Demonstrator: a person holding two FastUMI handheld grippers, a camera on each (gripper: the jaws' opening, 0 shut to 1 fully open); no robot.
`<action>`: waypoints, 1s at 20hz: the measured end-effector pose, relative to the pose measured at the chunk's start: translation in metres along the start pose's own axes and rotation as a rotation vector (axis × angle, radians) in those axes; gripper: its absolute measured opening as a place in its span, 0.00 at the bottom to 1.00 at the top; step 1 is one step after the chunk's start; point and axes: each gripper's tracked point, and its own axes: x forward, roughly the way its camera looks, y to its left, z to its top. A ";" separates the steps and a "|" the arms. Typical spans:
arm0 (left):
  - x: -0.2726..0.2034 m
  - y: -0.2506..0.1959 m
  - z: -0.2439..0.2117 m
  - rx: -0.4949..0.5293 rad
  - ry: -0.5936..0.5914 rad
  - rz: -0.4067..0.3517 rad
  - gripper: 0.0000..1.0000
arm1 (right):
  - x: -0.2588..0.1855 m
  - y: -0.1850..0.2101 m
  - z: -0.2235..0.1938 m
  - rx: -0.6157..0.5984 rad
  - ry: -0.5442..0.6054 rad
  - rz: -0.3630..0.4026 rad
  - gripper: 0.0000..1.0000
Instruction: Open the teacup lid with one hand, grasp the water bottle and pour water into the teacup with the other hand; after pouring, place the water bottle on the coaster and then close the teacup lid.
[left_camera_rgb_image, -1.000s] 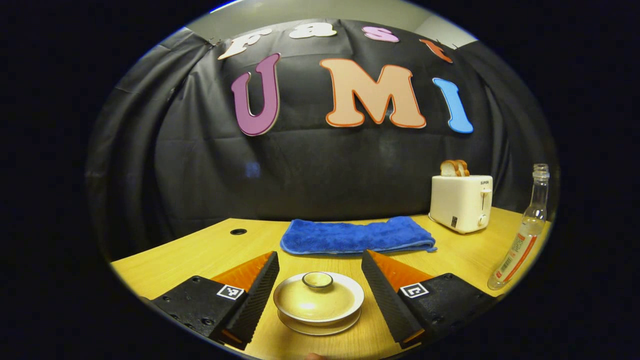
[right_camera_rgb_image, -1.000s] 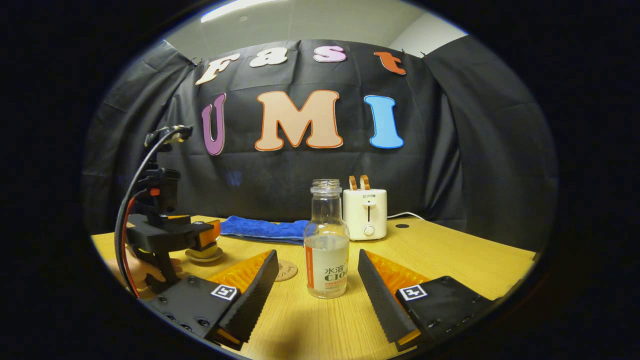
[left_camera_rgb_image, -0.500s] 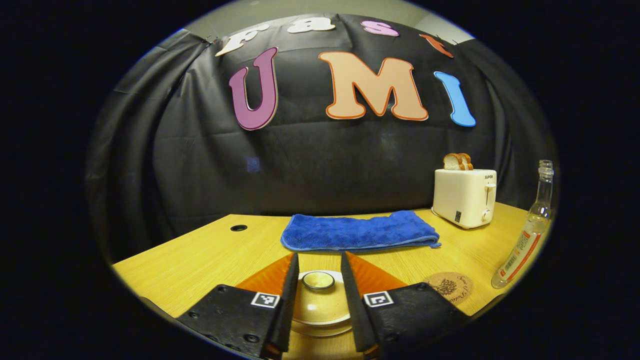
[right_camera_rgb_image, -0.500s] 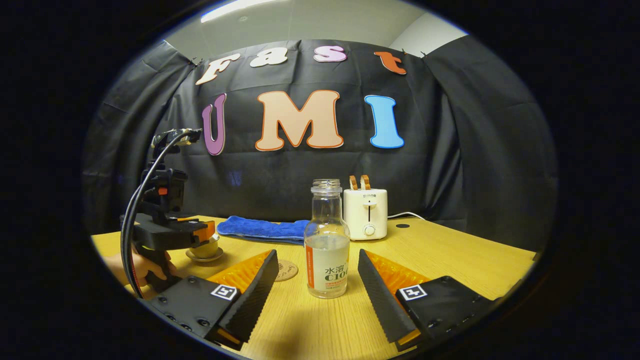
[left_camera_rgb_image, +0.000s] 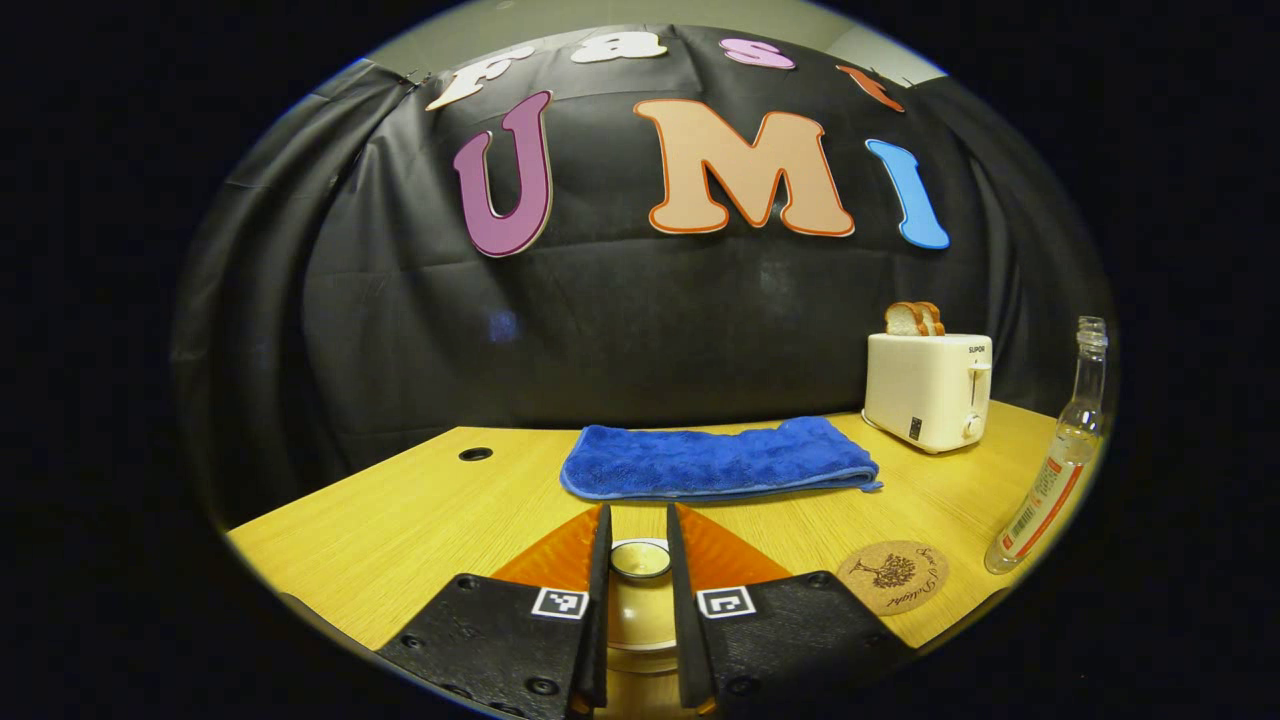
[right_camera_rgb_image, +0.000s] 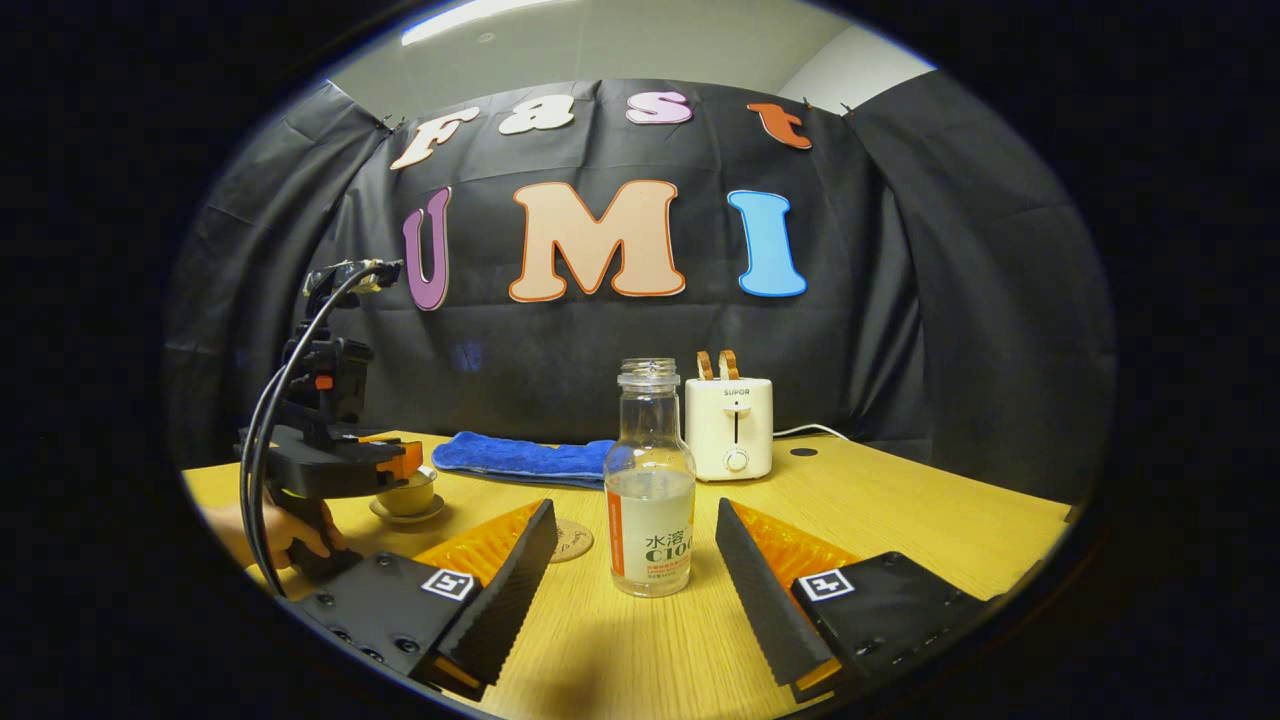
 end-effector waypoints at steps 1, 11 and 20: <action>0.000 -0.001 0.001 -0.005 -0.002 -0.005 0.24 | 0.000 0.000 0.000 0.000 0.000 0.000 1.00; -0.006 0.002 0.014 -0.039 -0.092 -0.006 0.24 | 0.001 -0.001 0.000 0.000 -0.001 0.001 1.00; -0.034 0.009 0.008 -0.043 -0.085 0.006 0.24 | 0.003 -0.004 -0.003 0.000 -0.001 -0.014 0.98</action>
